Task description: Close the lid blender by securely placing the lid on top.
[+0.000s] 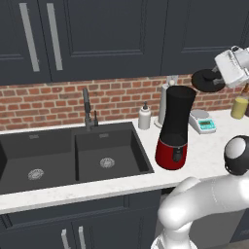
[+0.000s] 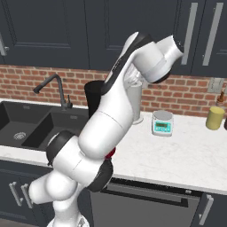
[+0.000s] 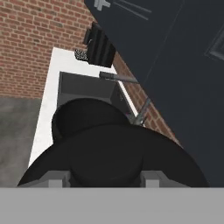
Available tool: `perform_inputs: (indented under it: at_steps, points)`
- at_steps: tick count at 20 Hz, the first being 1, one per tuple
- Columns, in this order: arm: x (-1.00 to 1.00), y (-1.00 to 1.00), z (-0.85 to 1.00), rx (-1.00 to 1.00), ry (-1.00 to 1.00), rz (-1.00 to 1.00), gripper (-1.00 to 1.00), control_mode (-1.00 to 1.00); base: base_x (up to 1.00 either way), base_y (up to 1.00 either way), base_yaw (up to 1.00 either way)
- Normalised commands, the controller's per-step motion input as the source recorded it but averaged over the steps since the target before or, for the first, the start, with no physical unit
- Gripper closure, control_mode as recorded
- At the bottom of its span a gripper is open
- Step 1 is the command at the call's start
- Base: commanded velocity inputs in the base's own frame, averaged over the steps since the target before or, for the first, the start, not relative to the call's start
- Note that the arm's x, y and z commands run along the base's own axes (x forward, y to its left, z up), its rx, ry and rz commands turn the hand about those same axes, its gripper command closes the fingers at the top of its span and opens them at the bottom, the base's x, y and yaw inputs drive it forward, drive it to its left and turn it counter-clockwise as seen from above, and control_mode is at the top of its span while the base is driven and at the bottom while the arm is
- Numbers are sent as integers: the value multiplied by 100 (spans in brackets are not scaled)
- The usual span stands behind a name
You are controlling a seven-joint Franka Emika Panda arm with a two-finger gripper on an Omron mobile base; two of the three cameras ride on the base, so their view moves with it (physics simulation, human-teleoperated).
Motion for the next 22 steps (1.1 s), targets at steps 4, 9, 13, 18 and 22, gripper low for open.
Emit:
perform_inputs:
  at_steps: [4,9,13,18,22]
  points:
    - [2,43,-15,0,0,0,100,-100,0,0,0]
    - [21,53,-1,0,0,-1,100,-100,0,0,0]
    - [25,42,0,0,1,-3,100,-100,0,0,0]
    - [15,24,-8,4,4,-3,100,-100,0,0,0]
    - [9,18,-23,3,8,-3,100,-100,0,0,0]
